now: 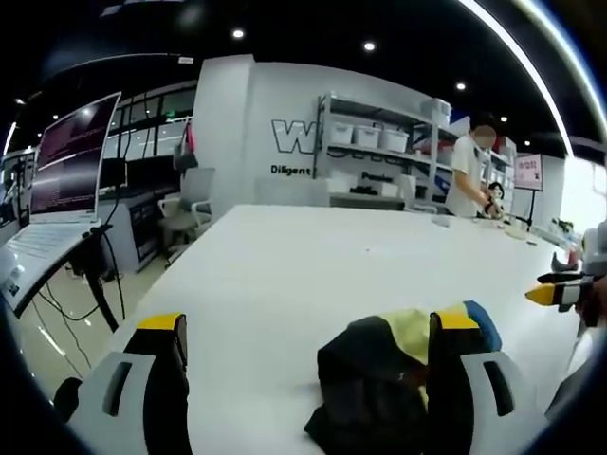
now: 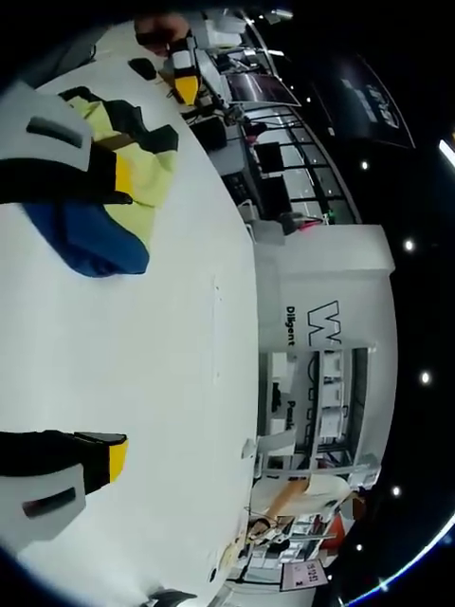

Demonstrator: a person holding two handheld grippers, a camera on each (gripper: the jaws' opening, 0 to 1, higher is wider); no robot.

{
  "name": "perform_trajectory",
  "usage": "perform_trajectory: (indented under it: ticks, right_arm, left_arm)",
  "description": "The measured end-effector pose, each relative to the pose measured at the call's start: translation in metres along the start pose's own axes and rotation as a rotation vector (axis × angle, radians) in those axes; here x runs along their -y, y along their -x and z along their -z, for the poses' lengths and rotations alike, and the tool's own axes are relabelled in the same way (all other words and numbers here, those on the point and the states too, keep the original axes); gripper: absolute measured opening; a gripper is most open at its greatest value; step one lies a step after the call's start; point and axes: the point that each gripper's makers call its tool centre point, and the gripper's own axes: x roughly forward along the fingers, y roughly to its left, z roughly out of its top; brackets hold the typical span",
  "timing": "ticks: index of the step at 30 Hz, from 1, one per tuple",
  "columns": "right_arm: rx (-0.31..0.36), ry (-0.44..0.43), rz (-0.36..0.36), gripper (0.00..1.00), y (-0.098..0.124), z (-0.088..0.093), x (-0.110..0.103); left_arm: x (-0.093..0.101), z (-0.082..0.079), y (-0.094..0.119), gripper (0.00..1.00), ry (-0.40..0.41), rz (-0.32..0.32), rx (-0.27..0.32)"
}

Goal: Fold the garment on the visible template until the final outline fits inside the template.

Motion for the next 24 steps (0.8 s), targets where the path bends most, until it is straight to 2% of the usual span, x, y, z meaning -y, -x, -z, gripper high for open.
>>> perform_trajectory:
  ticks: [7,10,14,20,24]
  right_arm:
    - [-0.028,0.037,-0.036,0.99,-0.005,0.007,-0.012]
    - [-0.021,0.04,-0.046,0.99,-0.005,0.004,-0.014]
    - [-0.021,0.046,-0.046,0.99,-0.005,0.004,-0.012]
    - [-0.014,0.047,-0.042,0.99,-0.003,0.001,-0.009]
    - [-0.006,0.054,-0.047,0.99,-0.004,-0.002,-0.009]
  left_arm:
    - [-0.004,-0.006,0.004,0.99,-0.027,-0.005,0.017]
    - [-0.006,-0.005,0.005,0.99,-0.034,-0.009,0.014]
    - [-0.001,-0.006,0.006,0.99,-0.04,0.016,0.015]
    - [0.007,-0.003,0.007,0.99,-0.072,0.059,-0.014]
    - [0.01,-0.005,0.007,0.99,-0.139,0.086,-0.027]
